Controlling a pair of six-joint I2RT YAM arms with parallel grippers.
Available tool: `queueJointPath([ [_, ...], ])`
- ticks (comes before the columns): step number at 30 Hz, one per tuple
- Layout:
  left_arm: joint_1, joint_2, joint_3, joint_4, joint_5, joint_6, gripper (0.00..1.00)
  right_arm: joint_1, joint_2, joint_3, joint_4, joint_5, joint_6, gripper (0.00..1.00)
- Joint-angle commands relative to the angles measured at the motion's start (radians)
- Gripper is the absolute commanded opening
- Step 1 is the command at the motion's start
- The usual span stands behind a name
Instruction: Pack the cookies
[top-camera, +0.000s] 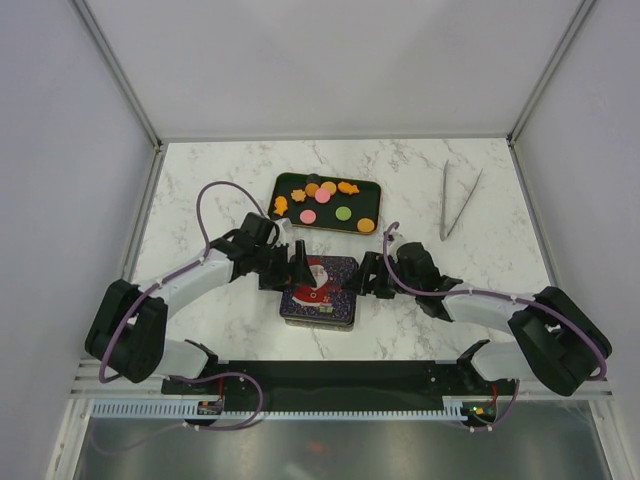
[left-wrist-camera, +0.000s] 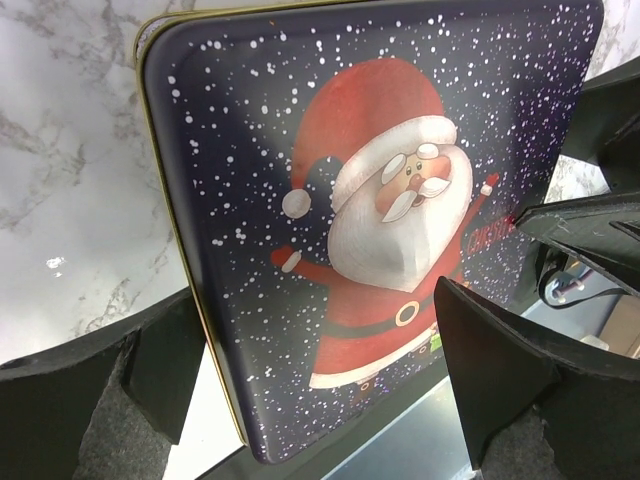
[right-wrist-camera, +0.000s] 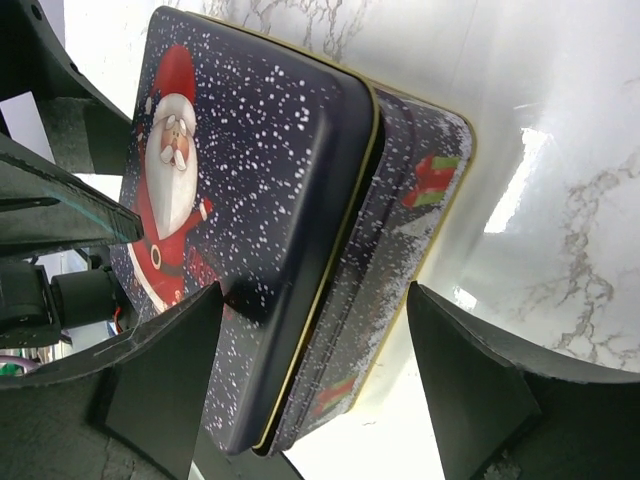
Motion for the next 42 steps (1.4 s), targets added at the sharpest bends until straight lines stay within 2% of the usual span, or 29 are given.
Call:
queueJointPath([
  [1,-0.026,0.013,0.047,-0.008,-0.023,-0.003,1.00,0.015,0.008,0.044,-0.006,0.034,-0.022,0.82],
  [33,-0.132,0.078,0.143,-0.106,-0.141,0.084,1.00,0.066,-0.011,0.127,-0.107,0.083,-0.058,0.82],
  [42,-0.149,0.084,0.160,-0.121,-0.150,0.093,1.00,0.067,0.026,0.155,-0.096,0.077,-0.062,0.76],
])
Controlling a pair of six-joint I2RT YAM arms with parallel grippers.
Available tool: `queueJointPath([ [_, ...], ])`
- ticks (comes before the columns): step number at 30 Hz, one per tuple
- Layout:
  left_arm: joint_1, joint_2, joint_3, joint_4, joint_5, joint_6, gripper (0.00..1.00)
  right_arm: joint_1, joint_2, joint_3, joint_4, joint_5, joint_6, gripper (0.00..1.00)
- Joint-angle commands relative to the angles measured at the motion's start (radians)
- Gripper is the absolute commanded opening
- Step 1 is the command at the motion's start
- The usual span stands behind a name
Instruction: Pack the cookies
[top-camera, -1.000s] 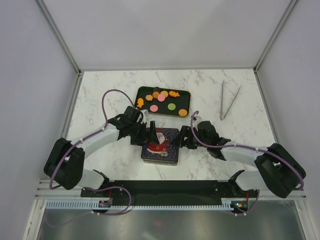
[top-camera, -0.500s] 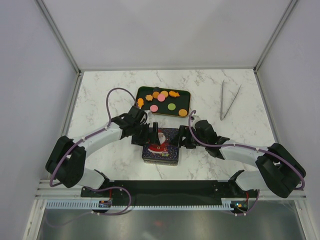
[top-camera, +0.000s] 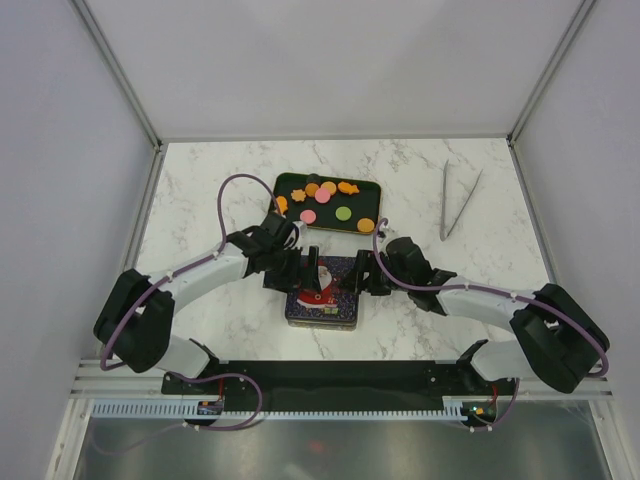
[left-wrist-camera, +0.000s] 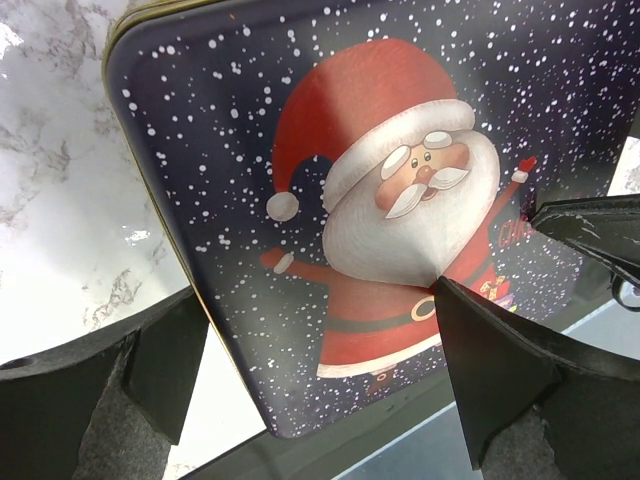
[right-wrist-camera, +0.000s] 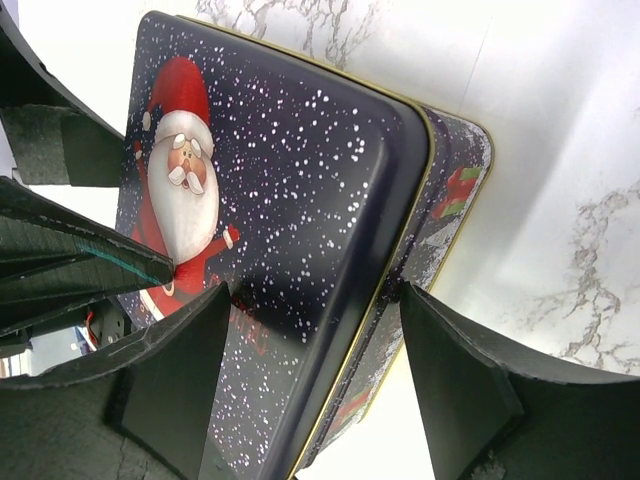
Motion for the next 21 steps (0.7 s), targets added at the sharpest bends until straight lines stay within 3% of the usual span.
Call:
queueJointPath([
  [1,-0.022,0.016,0.045,0.008,-0.007,0.042,1.00,0.008,0.013,0.051,0.049,-0.002,-0.013,0.76],
  [10,-0.034,0.036,0.065,0.000,-0.010,0.042,1.00,0.008,0.018,0.060,0.045,-0.004,-0.017,0.76],
  [21,-0.053,0.068,0.107,-0.024,-0.024,0.039,1.00,0.011,0.028,0.037,0.095,-0.028,-0.006,0.66],
])
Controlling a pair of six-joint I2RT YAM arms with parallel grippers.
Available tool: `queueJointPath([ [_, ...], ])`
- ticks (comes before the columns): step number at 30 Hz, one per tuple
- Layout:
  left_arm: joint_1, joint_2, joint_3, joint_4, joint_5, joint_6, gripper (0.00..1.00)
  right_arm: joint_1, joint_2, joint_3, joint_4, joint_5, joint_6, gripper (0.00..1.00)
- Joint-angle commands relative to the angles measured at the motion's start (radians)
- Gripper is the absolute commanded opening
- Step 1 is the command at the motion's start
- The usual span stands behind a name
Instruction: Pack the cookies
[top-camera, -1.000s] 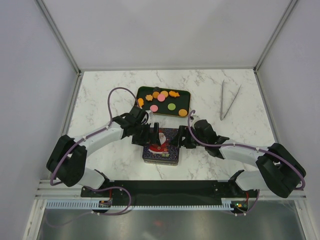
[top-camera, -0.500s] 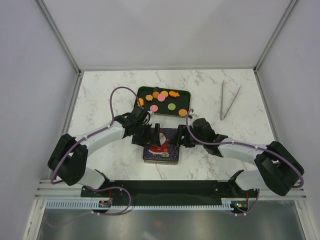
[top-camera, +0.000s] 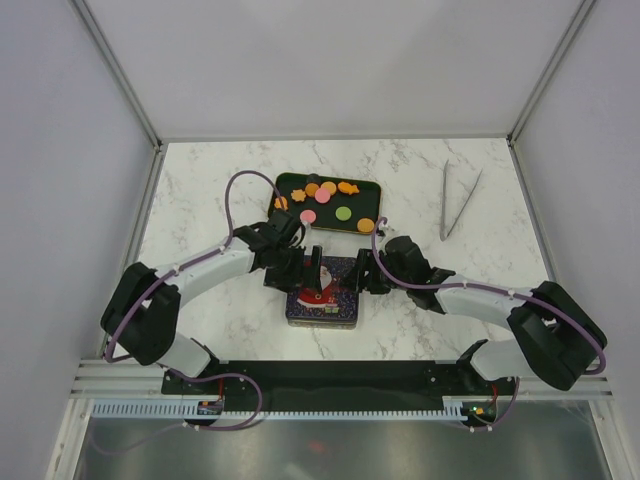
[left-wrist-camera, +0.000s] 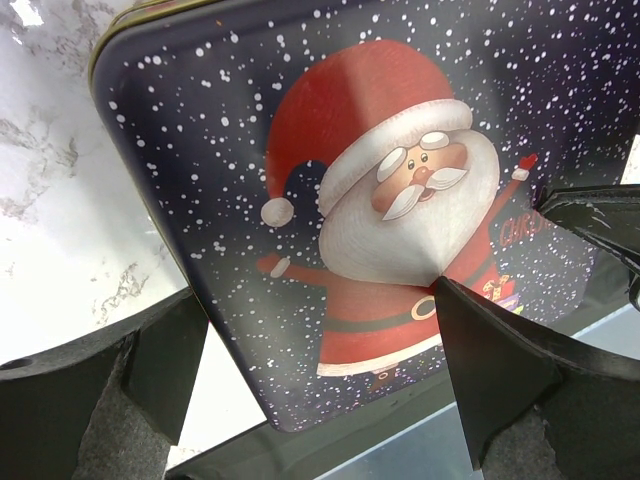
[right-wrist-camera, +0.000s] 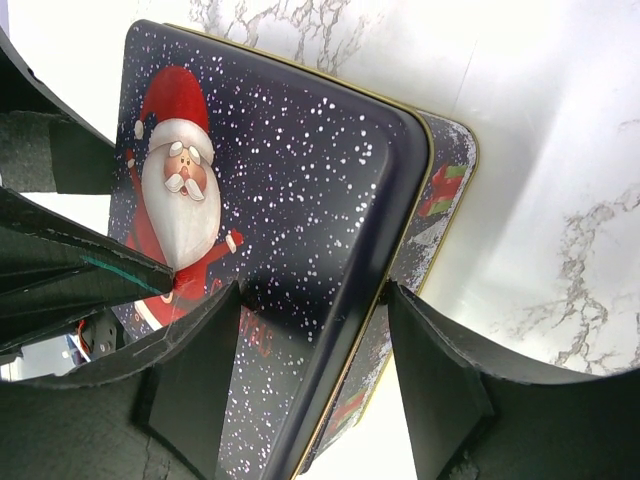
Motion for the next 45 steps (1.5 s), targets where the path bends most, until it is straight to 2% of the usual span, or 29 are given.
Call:
queueJointPath([
  [1,-0.028,0.020,0.047,0.043,0.013,0.034,1.00,0.014,0.010,0.027,0.094,-0.041,0.003,0.66],
  [17,-0.073,0.083,0.044,0.038,-0.048,-0.003,1.00,0.049,0.095,-0.011,0.219,-0.092,0.013,0.50],
  [23,-0.074,0.081,0.027,0.040,-0.094,-0.032,1.00,0.068,0.238,0.115,0.235,-0.135,-0.028,0.43],
  [29,-0.073,0.130,0.018,0.053,-0.114,-0.049,1.00,0.069,0.295,0.198,0.180,-0.143,-0.066,0.58],
  [37,-0.071,0.178,0.018,0.067,-0.114,-0.063,1.00,0.057,0.228,0.218,0.049,-0.098,-0.109,0.79],
  [40,-0.071,0.185,0.020,0.073,-0.110,-0.067,1.00,0.039,0.185,0.199,0.046,-0.104,-0.106,0.84],
  [45,-0.071,0.185,0.023,0.076,-0.107,-0.066,1.00,-0.004,0.139,0.173,0.046,-0.168,-0.088,0.85],
])
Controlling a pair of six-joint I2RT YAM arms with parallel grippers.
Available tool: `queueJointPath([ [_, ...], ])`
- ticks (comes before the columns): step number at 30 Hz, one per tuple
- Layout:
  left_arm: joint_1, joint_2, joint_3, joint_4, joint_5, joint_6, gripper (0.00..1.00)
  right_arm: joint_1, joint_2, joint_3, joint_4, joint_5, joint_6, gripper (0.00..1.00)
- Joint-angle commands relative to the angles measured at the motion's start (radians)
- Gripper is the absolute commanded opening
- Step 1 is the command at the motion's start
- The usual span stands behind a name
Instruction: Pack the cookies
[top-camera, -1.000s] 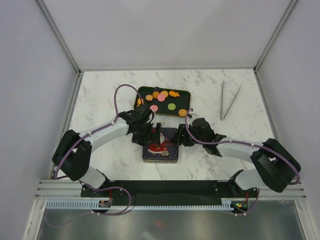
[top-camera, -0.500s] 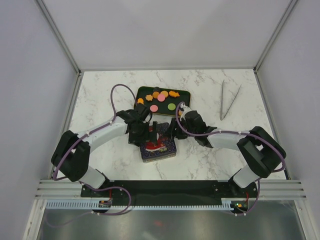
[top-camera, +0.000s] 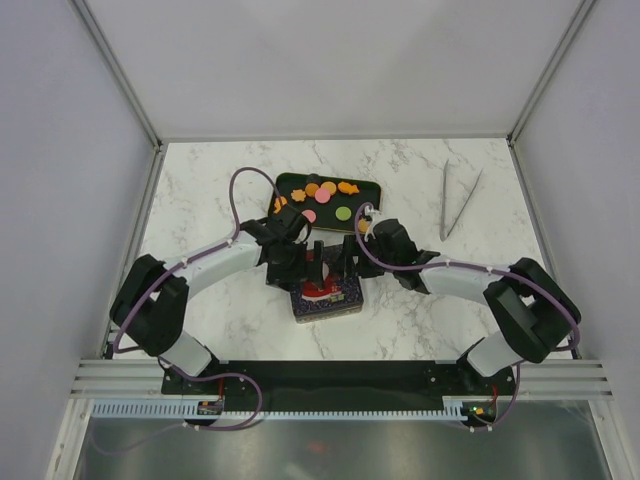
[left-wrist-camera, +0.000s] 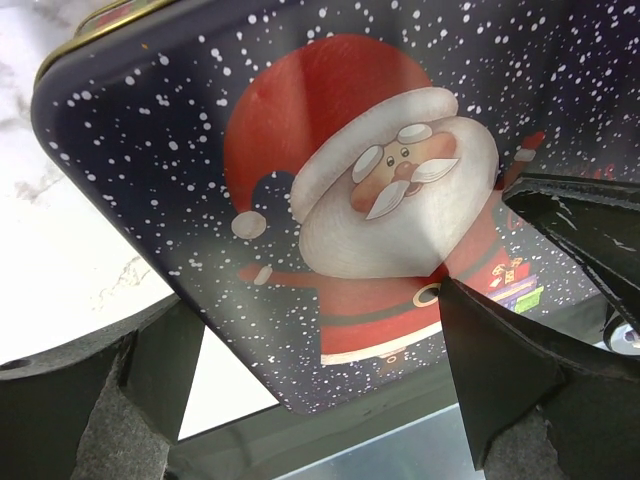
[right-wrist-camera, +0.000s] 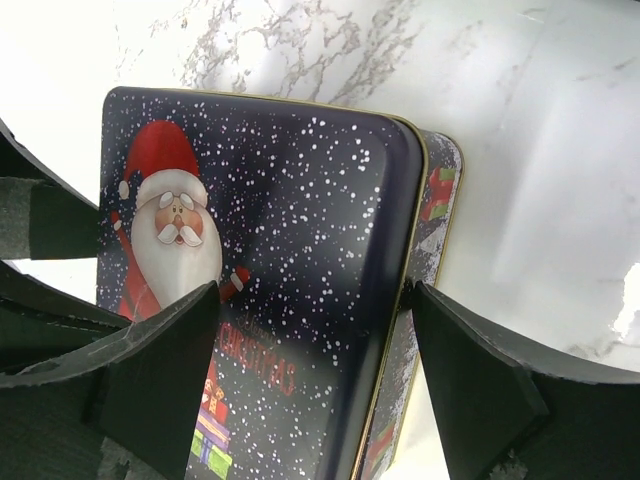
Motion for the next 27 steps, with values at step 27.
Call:
queueJointPath([
  [27,-0.058,0.103,-0.013,0.137,-0.016,0.032,1.00,-0.152,-0.284,-0.201,-0.075,-0.263,0.023,0.98],
])
